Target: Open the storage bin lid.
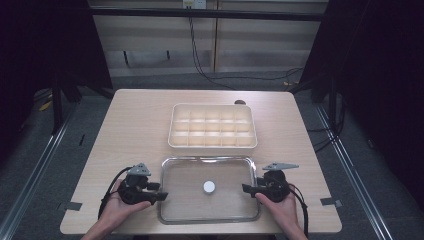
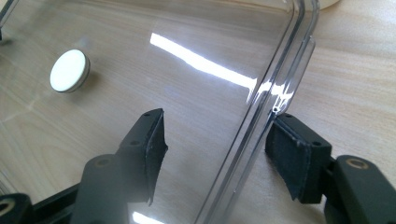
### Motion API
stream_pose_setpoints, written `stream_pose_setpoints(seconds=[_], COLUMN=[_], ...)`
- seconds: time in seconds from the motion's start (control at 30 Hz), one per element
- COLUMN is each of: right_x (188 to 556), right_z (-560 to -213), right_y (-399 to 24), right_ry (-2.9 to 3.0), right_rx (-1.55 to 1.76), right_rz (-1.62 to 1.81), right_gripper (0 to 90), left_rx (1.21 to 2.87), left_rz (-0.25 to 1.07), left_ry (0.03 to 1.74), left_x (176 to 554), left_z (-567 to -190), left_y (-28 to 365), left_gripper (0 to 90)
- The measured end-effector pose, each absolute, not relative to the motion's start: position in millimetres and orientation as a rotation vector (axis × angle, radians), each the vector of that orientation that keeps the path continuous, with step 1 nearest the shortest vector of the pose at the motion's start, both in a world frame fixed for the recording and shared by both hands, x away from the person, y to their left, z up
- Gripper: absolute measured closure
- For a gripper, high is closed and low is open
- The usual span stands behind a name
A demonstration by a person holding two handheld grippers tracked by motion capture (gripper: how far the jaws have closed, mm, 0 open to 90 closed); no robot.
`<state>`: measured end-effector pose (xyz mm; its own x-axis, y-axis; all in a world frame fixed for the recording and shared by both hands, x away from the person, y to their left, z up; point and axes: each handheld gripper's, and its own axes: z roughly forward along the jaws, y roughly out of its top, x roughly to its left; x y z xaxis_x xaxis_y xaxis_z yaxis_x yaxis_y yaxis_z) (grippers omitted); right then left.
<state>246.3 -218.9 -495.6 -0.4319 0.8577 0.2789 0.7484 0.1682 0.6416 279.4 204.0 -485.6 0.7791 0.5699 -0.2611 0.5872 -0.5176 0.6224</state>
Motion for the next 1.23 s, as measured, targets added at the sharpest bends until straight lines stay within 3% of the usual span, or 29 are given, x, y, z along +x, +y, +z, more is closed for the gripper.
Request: stream_pose_setpoints(seconds=[0.27, 0.47, 0.93, 1.23], right_x=[247, 242, 216, 206], right_z=[-493, -483, -457, -451], right_y=[-223, -230, -245, -260], right_ry=[2.245, 2.178, 2.072, 1.995], right_rx=[1.558, 1.491, 1.341, 1.323], right_rz=[1.123, 1.273, 1.431, 1.404], right_gripper=[33.3, 31.3, 26.5, 28.4], left_rx=[2.261, 2.226, 2.053, 2.019], left_rz=[-0.038, 0.031, 0.175, 0.230], left_ry=[0.856, 0.836, 0.864, 0.877], left_x=[280, 278, 267, 254], left_z=[-489, -483, -460, -459], left_y=[201, 205, 235, 244], left_gripper=[38.0, 29.6, 27.6, 27.2])
